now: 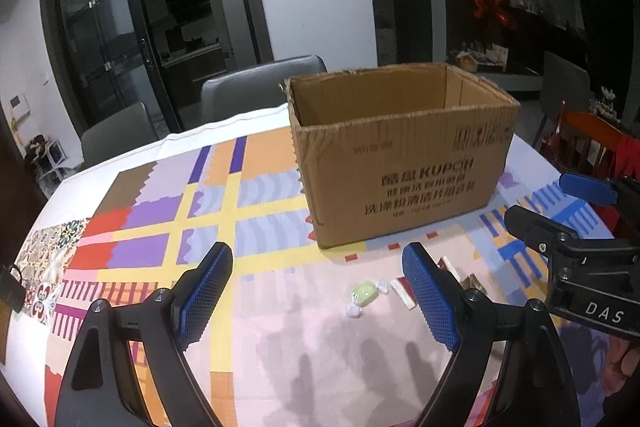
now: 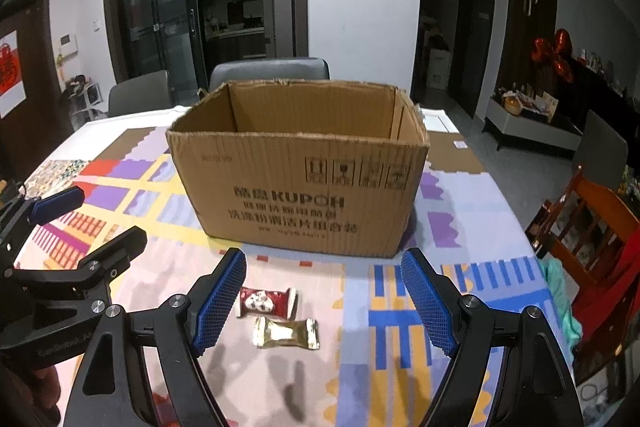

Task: Organize snacks
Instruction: 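Move both open tools back from the box toward the remaining candies, then grasp the clear green sweet with the left tool while the right tool grasps the gold candy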

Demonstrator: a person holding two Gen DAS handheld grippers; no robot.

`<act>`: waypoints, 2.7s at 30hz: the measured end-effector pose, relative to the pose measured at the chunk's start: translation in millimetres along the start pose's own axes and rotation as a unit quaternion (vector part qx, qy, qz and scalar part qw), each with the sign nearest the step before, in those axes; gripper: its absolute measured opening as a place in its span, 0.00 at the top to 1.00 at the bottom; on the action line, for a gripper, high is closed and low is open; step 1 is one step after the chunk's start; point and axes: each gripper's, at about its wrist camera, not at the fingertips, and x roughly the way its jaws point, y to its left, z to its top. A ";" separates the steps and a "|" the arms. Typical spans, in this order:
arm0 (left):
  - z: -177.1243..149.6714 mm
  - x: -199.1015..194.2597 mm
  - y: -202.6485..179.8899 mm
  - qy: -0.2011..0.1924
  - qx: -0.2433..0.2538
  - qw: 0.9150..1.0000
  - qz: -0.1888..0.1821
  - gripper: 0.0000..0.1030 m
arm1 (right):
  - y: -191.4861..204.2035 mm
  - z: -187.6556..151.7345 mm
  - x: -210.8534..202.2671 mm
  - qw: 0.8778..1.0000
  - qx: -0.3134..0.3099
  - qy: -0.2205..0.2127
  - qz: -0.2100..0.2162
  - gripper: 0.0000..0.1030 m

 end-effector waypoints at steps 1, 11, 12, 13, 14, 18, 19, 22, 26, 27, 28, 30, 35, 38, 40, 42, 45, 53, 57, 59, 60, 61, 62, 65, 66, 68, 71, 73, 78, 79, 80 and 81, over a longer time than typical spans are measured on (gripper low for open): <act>-1.6 1.5 -0.3 0.001 0.002 1.000 -0.002 0.15 | 0.5 -2.5 1.8 1.000 0.001 0.003 0.000 0.22; -20.8 21.7 1.5 0.022 0.016 0.999 -0.043 0.15 | 7.0 -22.9 20.8 0.999 0.004 0.034 0.002 0.22; -22.3 23.4 1.1 0.024 0.019 0.998 -0.047 0.16 | 8.2 -25.3 22.4 0.999 0.003 0.036 0.001 0.22; -23.6 25.1 0.2 0.026 0.021 0.998 -0.051 0.16 | 9.3 -27.5 23.9 0.999 0.002 0.038 0.001 0.22; -25.3 27.3 0.1 0.029 0.023 0.998 -0.055 0.16 | 10.2 -29.1 25.1 0.999 0.001 0.040 0.000 0.22; -30.5 31.8 0.2 0.031 0.036 0.997 -0.067 0.16 | 13.0 -37.0 29.4 0.999 0.000 0.046 -0.006 0.22; -31.7 32.9 0.0 0.031 0.041 0.996 -0.070 0.16 | 13.3 -38.1 30.8 0.999 0.001 0.047 -0.006 0.22; -34.5 37.0 -1.0 0.030 0.058 0.995 -0.072 0.16 | 16.5 -43.6 34.8 0.999 -0.001 0.053 -0.010 0.22; -38.3 45.1 -0.4 0.033 0.067 0.994 -0.081 0.17 | 20.2 -50.5 40.1 0.998 -0.004 0.060 -0.017 0.22; -39.1 47.1 0.1 0.034 0.068 0.993 -0.086 0.18 | 20.7 -52.3 41.5 0.998 -0.003 0.061 -0.018 0.22; -39.5 49.3 0.8 0.035 0.067 0.993 -0.090 0.19 | 21.0 -53.4 43.1 0.998 -0.003 0.063 -0.019 0.22; -41.0 55.7 2.6 0.041 0.063 0.992 -0.103 0.22 | 22.2 -56.3 45.8 0.998 -0.003 0.066 -0.022 0.22; -43.9 66.8 1.7 0.045 0.077 0.989 -0.116 0.26 | 26.9 -62.7 52.3 0.997 -0.003 0.076 -0.026 0.22; -44.7 73.2 2.1 0.048 0.086 0.987 -0.124 0.28 | 30.4 -64.8 55.7 0.996 -0.002 0.080 -0.026 0.22; -45.3 77.4 2.5 0.051 0.093 0.986 -0.128 0.30 | 32.7 -65.7 58.2 0.996 0.000 0.082 -0.028 0.22; -45.9 80.9 2.8 0.053 0.100 0.985 -0.134 0.32 | 34.7 -66.6 61.4 0.996 0.001 0.084 -0.029 0.22; -46.4 87.4 1.3 0.058 0.110 0.982 -0.143 0.34 | 36.3 -67.9 66.8 0.996 0.003 0.090 -0.029 0.22; -47.7 102.3 -6.4 0.072 0.131 0.975 -0.164 0.46 | 34.2 -70.4 79.6 0.994 0.014 0.105 -0.031 0.22; -49.7 106.7 -7.4 0.074 0.132 0.973 -0.174 0.56 | 34.0 -74.2 87.1 0.993 0.018 0.117 -0.028 0.22; -49.0 107.7 -8.4 0.074 0.132 0.973 -0.176 0.57 | 32.7 -75.4 90.4 0.992 0.025 0.120 -0.024 0.22; -48.7 108.0 -8.6 0.074 0.130 0.972 -0.179 0.59 | 31.9 -75.2 90.5 0.992 0.025 0.120 -0.025 0.22; -48.3 108.5 -8.7 0.075 0.129 0.972 -0.183 0.63 | 31.6 -74.7 91.1 0.992 0.025 0.119 -0.025 0.22; -48.2 108.8 -9.2 0.076 0.127 0.971 -0.188 0.65 | 31.6 -74.3 91.6 0.992 0.025 0.119 -0.025 0.23; -48.7 108.2 -13.1 0.076 0.127 0.969 -0.198 0.75 | 31.2 -74.1 90.0 0.993 0.026 0.114 -0.021 0.34; -49.2 107.3 -14.5 0.075 0.129 0.968 -0.200 0.79 | 31.4 -73.7 89.5 0.993 0.024 0.113 -0.019 0.40; -49.7 105.7 -17.0 0.074 0.132 0.969 -0.197 0.80 | 31.7 -72.9 88.4 0.994 0.022 0.111 -0.014 0.47; -49.7 105.5 -17.5 0.076 0.126 0.970 -0.196 0.81 | 33.7 -72.0 87.8 0.994 0.015 0.107 -0.009 0.54; -50.0 105.2 -17.6 0.078 0.122 0.970 -0.195 0.81 | 35.3 -71.0 86.1 0.995 0.011 0.101 -0.007 0.63; -51.3 99.9 -16.8 0.080 0.113 0.974 -0.177 0.82 | 38.6 -69.4 85.8 0.995 0.003 0.100 0.004 0.68; -51.4 98.9 -16.0 0.082 0.110 0.975 -0.174 0.82 | 38.7 -69.6 85.4 0.995 0.003 0.100 0.006 0.68; -51.6 97.6 -15.4 0.085 0.106 0.976 -0.171 0.82 | 38.7 -69.4 84.9 0.995 0.003 0.100 0.008 0.68; -51.6 96.9 -14.9 0.087 0.103 0.976 -0.169 0.82 | 38.8 -69.0 84.1 0.995 0.004 0.100 0.010 0.69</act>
